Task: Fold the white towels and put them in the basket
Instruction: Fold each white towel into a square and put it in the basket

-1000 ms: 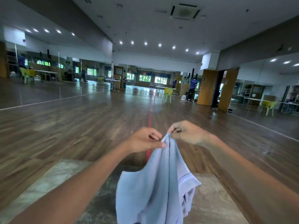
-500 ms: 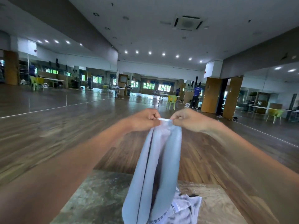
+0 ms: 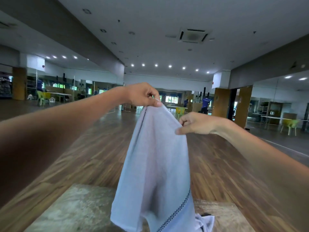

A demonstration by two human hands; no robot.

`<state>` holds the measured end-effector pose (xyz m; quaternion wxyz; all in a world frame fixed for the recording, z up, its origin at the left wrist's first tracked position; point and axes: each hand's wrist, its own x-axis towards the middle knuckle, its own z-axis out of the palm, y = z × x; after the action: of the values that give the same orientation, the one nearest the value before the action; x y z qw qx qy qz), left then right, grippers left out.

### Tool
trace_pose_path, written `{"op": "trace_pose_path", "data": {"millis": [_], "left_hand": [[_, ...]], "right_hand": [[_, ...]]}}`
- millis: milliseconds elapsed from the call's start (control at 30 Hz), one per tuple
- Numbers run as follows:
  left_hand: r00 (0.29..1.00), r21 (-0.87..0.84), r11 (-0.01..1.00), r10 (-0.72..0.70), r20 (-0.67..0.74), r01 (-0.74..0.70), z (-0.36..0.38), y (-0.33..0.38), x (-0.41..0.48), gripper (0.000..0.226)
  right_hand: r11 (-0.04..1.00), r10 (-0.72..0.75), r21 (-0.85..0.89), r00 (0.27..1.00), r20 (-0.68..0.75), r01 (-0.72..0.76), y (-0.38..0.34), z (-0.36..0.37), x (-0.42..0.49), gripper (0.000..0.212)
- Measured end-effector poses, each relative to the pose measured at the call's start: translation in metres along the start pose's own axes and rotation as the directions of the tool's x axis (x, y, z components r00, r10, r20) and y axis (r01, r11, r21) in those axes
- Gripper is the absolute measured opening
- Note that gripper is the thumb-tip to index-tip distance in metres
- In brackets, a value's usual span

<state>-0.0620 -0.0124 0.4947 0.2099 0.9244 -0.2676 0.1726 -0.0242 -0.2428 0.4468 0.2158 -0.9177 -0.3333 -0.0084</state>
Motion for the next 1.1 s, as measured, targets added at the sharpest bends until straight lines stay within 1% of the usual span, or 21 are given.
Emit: {"op": "trace_pose_path", "data": {"millis": [33,100,167,233,367,433,533,600,700,767,833,867,900,933,967,1033,1100], "left_hand": [[1.000,0.000,1.000,-0.016,0.000,0.016,-0.004,-0.003,-0.003,0.013],[0.998,-0.069,0.996,-0.056,0.031,0.058,-0.004,-0.004,-0.008,0.011],[0.992,-0.135,0.985,-0.098,0.078,0.108,0.009,0.001,-0.008,0.020],[0.985,-0.166,0.976,-0.123,0.125,0.143,0.032,0.007,-0.007,0.030],[0.979,-0.224,0.959,-0.146,0.142,0.176,0.064,0.004,-0.006,0.030],[0.978,-0.249,0.951,-0.153,0.142,0.185,0.070,0.003,-0.010,0.026],[0.980,-0.266,0.947,-0.151,0.133,0.182,0.070,0.004,-0.015,0.009],[0.982,-0.277,0.945,-0.148,0.118,0.176,0.067,0.003,-0.018,0.010],[0.984,-0.306,0.936,-0.151,0.093,0.172,0.064,0.002,-0.022,0.017],[0.983,-0.352,0.920,-0.144,0.112,0.175,0.066,0.005,-0.024,0.018],[0.983,-0.441,0.881,-0.127,0.130,0.172,0.071,0.006,-0.023,0.012],[0.983,-0.475,0.863,-0.122,0.139,0.175,0.072,0.006,-0.022,0.007],[0.982,-0.493,0.851,-0.124,0.145,0.180,0.072,0.006,-0.021,0.011],[0.981,-0.492,0.850,-0.128,0.148,0.185,0.072,0.004,-0.021,0.018],[0.981,-0.485,0.854,-0.133,0.141,0.185,0.070,0.003,-0.020,0.021],[0.986,-0.473,0.866,-0.127,0.105,0.162,0.064,0.003,-0.021,0.016],[0.989,-0.472,0.869,-0.133,0.064,0.147,0.056,0.004,-0.023,0.011]], "right_hand": [[1.000,0.002,-0.013,1.000,0.005,-0.002,0.000,-0.001,-0.002,0.021],[0.999,-0.027,0.019,0.999,-0.034,0.028,-0.001,-0.005,-0.004,0.027],[0.992,-0.074,0.091,0.991,-0.115,0.084,-0.007,-0.008,-0.001,0.028],[0.983,-0.111,0.128,0.980,-0.164,0.132,-0.016,-0.008,0.003,0.023],[0.989,-0.120,0.065,0.979,-0.165,0.133,-0.022,-0.002,0.006,0.018],[0.986,-0.112,0.103,0.980,-0.166,0.130,-0.018,0.000,0.005,0.015],[0.987,-0.073,0.132,0.988,-0.139,0.092,-0.015,-0.004,-0.001,0.016],[0.993,-0.028,0.110,0.997,-0.073,0.036,-0.013,-0.009,-0.010,0.019],[0.998,0.002,0.062,1.000,0.013,-0.003,-0.011,-0.014,-0.023,0.011],[0.997,-0.013,0.081,0.999,-0.041,0.017,-0.011,-0.016,-0.025,0.009],[0.991,-0.037,0.125,0.987,-0.156,0.056,-0.013,-0.018,-0.023,0.012],[0.988,-0.042,0.139,0.981,-0.191,0.069,-0.015,-0.019,-0.023,0.013],[0.987,-0.048,0.138,0.978,-0.204,0.077,-0.017,-0.021,-0.023,0.013],[0.989,-0.055,0.124,0.979,-0.196,0.081,-0.019,-0.022,-0.023,0.013],[0.993,-0.056,0.095,0.984,-0.168,0.072,-0.019,-0.023,-0.024,0.013],[1.000,-0.015,0.005,0.997,-0.076,0.016,-0.017,-0.021,-0.028,0.021],[0.996,0.042,-0.083,0.999,0.021,-0.040,-0.010,-0.015,-0.030,0.034]]}}
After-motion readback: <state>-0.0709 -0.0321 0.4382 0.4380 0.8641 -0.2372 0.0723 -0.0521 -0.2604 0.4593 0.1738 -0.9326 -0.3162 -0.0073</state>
